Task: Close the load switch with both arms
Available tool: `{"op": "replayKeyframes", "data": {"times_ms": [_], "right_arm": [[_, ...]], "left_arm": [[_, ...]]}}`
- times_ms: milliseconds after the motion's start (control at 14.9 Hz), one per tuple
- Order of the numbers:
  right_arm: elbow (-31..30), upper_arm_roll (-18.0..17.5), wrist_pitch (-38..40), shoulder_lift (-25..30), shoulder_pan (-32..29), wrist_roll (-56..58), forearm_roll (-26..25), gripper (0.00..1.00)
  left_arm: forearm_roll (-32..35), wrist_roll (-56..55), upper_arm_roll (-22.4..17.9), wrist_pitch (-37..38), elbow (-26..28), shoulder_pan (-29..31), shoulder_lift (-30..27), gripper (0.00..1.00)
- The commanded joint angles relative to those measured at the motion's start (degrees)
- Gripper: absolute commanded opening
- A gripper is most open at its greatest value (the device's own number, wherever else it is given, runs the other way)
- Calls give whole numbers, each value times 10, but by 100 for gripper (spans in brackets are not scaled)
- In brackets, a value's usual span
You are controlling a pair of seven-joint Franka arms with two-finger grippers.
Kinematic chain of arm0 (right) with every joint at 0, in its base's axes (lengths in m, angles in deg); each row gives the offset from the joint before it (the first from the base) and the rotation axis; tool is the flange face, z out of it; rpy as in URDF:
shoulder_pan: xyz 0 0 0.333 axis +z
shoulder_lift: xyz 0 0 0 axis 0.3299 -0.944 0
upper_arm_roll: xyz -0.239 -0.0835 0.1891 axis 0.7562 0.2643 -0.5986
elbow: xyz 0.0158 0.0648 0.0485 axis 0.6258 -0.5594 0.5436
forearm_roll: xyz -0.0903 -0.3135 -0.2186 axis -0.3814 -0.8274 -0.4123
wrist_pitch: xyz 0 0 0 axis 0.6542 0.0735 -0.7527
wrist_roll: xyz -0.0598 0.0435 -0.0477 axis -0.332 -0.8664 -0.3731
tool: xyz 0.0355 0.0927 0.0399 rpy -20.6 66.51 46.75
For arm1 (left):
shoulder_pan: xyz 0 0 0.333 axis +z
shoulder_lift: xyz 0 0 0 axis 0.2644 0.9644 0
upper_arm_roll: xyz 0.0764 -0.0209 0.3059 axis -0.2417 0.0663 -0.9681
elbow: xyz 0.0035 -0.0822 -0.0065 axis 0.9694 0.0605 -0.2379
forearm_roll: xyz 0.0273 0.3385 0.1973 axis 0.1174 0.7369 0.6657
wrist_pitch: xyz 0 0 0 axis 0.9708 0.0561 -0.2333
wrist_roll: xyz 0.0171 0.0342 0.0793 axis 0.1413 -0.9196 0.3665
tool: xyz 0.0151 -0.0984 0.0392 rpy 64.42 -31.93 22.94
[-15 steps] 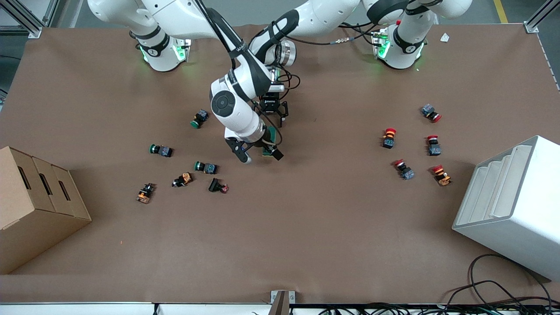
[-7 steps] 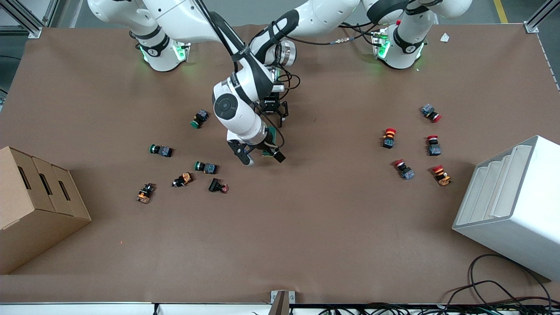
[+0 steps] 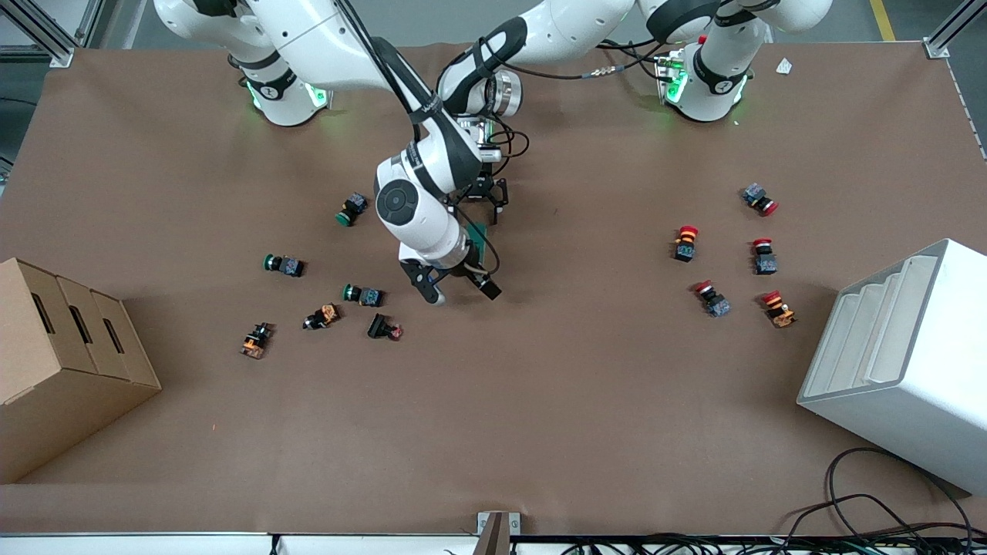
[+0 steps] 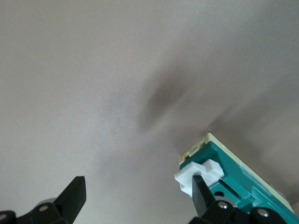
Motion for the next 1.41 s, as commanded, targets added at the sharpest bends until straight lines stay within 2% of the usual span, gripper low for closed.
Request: {"op": "replayKeyframes", "data": {"times_ms": [0, 736, 937, 1138, 1339], "right_arm": [[17, -4, -5, -20, -8, 5, -13, 100], [40, -1, 2, -34, -18, 9, -28, 100], [38, 13, 15, -22, -28, 31, -54, 100], [38, 56, 120, 16, -40, 135, -55, 100], [40, 125, 234, 56, -41, 257, -56, 100]], "left_arm": [[-3, 7, -1, -10, -18, -1, 28, 100], [-9, 35, 0, -10, -19, 2, 21, 100], [-9, 35, 0, -10, -20, 3, 21, 100], [-10, 43, 0, -10, -19, 5, 16, 100], [-10, 52, 3, -17, -20, 11, 8, 100]]}}
